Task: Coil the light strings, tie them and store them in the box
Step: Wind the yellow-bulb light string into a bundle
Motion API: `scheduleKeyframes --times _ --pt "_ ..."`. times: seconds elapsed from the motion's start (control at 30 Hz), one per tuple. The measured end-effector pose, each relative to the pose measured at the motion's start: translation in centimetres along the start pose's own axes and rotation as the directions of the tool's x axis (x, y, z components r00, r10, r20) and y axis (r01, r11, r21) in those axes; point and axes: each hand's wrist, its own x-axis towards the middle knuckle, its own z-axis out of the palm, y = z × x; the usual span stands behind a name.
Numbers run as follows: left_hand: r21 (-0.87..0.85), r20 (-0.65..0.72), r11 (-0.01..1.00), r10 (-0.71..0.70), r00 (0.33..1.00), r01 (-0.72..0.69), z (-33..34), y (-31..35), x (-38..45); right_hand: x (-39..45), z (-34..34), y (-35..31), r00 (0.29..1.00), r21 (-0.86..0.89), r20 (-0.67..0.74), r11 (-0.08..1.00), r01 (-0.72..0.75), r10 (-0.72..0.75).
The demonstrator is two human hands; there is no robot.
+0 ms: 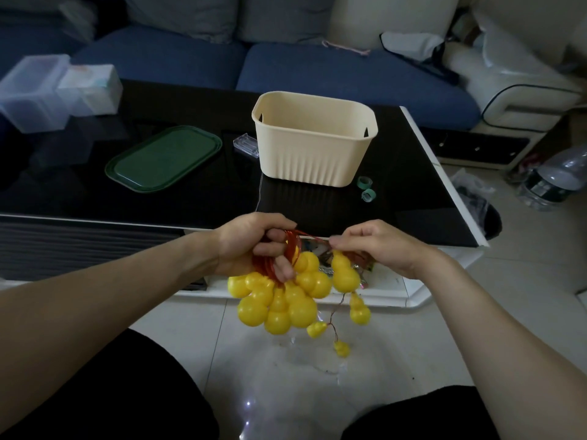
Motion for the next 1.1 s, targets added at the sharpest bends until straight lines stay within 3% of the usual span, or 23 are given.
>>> scheduleKeyframes --times 0.13,0.33,0.5,0.77,0.93,1.1 --pt "-0.001 -0.141 0.999 0.049 0.989 -0.049 -0.4 0.0 0.4 -0.1 -0.8 0.3 0.992 -0.021 -0.109 0.998 -0.06 0.058" --pt "-0.03 -0.262 0.999 0.027 0.965 -0.037 -0.6 0.2 0.7 -0.5 -1.0 0.4 0.98 -0.237 -0.168 0.96 -0.149 0.11" --pt "-0.174 -0.213 0.985 -0.029 0.977 -0.009 -0.1 0.7 0.3 -0.2 0.7 0.0 0.99 -0.249 -0.141 0.968 -0.028 -0.007" --pt "-0.36 -0.058 0.925 0.103 0.993 -0.117 1.3 0.7 0.7 0.3 2.5 -0.6 0.983 -0.421 -0.102 0.902 0.098 -0.154" --pt "-0.486 -0.104 0.853 0.161 0.981 -0.191 1.6 0.6 1.2 -0.1 3.0 -1.4 0.965 -0.545 -0.147 0.832 0.105 -0.218" --pt "-0.415 -0.129 0.885 0.172 0.977 -0.21 2.3 0.4 1.0 -1.0 4.1 -3.0 0.945 -0.626 -0.069 0.751 0.209 -0.321"
